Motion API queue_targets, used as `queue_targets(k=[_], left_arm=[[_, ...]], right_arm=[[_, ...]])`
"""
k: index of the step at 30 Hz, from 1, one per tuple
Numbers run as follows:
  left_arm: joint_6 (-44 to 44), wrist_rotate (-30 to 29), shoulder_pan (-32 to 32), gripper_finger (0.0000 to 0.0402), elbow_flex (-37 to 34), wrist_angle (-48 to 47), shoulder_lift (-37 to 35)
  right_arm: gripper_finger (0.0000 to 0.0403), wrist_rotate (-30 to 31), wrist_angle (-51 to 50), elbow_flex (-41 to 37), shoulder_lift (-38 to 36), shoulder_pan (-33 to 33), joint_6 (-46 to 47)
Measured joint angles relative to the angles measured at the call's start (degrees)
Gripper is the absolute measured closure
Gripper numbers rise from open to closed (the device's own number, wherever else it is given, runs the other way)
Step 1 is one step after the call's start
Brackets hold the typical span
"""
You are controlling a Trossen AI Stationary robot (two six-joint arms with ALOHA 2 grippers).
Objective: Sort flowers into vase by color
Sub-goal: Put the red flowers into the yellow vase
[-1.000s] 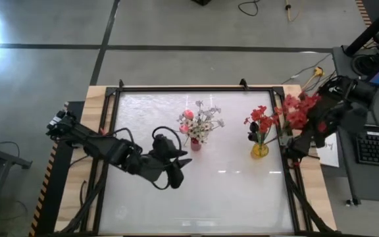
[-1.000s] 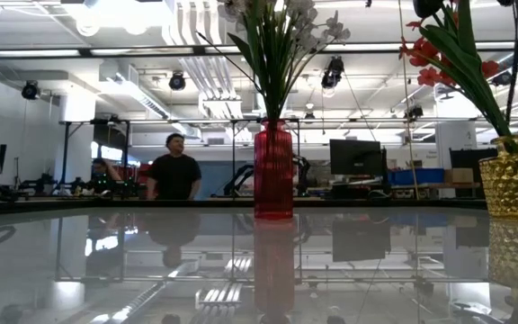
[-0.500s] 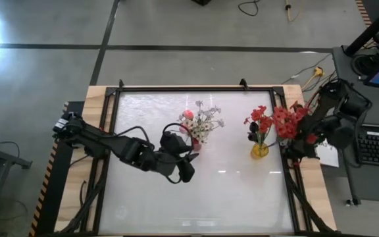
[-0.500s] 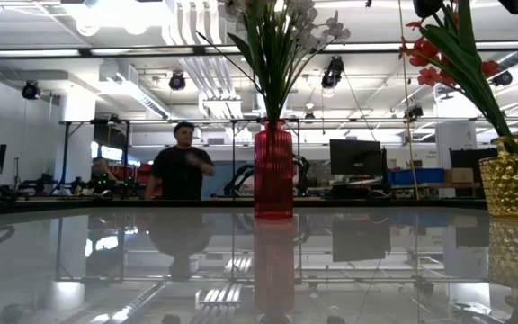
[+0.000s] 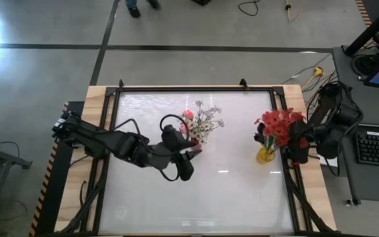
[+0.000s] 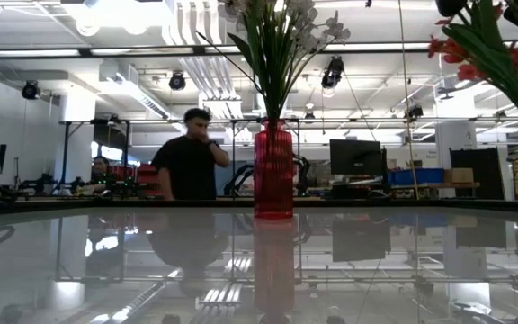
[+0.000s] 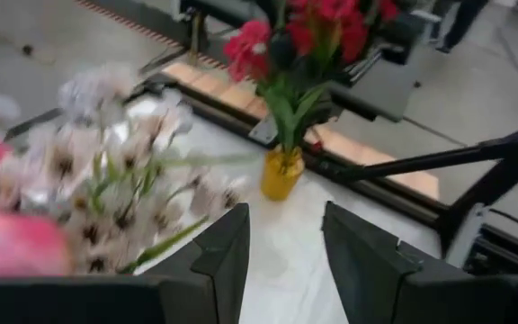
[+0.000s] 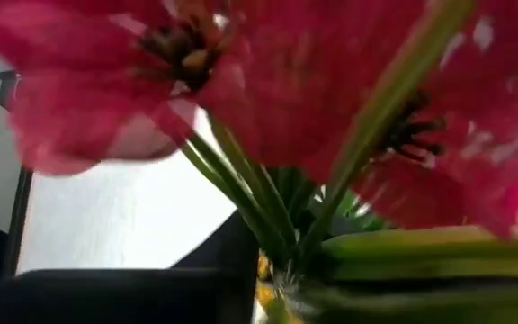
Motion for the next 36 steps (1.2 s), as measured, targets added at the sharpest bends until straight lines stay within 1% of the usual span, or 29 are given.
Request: queue_targets(k=[4, 6, 8, 11, 14, 17, 20, 22, 25, 28, 31, 33, 36], left_arm=[[3.5, 2.5, 0.0, 0.0272, 3.6, 0.0, 0.0], [5.1, 2.8, 0.0, 0.0272, 5.1, 0.0, 0.0], [7.2, 2.9, 0.0, 0.0272, 6.6, 0.0, 0.0], [9.7, 4.0, 0.0, 0.0272, 8.5, -0.3, 0.0], [11.8, 5.3, 0.0, 0.0272, 10.1, -1.0, -0.1], [13.1, 5.4, -0.1, 0.0272, 11.7, -2.3, -0.5], [13.9, 5.3, -0.1, 0.0272, 12.6, -4.0, -1.5], [14.1, 5.2, -0.1, 0.0272, 12.9, -5.3, -1.9], [14.3, 4.8, 0.0, 0.0272, 13.2, -6.4, -2.0], [14.2, 4.2, 0.0, 0.0272, 13.1, -6.5, -2.0], [13.8, 4.0, 0.0, 0.0272, 12.6, -6.5, -2.0], [13.3, 4.0, 0.0, 0.0272, 12.4, -6.6, -2.0], [13.2, 4.0, 0.0, 0.0272, 12.4, -6.6, -2.0]], right_arm=[[0.0264, 0.0, 0.0, 3.0, 0.0, 0.0, -0.8], [0.0235, -0.2, 0.0, 5.0, 0.0, 0.0, -2.4], [0.0209, -1.6, 0.1, 7.0, 0.0, 0.0, -4.4], [0.0179, -5.6, 0.0, 9.7, 0.0, 0.0, -6.8], [0.0156, -10.6, 0.0, 11.7, 0.0, 0.0, -9.2], [0.014, -15.7, 0.0, 13.8, 0.0, 0.0, -9.6], [0.013, -20.7, 0.0, 15.4, -0.1, 0.0, -9.4], [0.0128, -22.5, -0.3, 15.9, -0.2, 0.0, -8.4], [0.0128, -21.7, -1.9, 15.7, -0.2, 0.0, -7.0], [0.0123, -17.3, -1.7, 14.5, -0.1, 0.0, -6.5], [0.0109, -13.4, 1.2, 14.3, 0.4, 0.0, -7.3], [0.0096, -13.2, 3.7, 14.4, 0.6, 0.0, -8.9], [0.0076, -13.8, 4.3, 14.5, 1.1, 0.0, -9.8]])
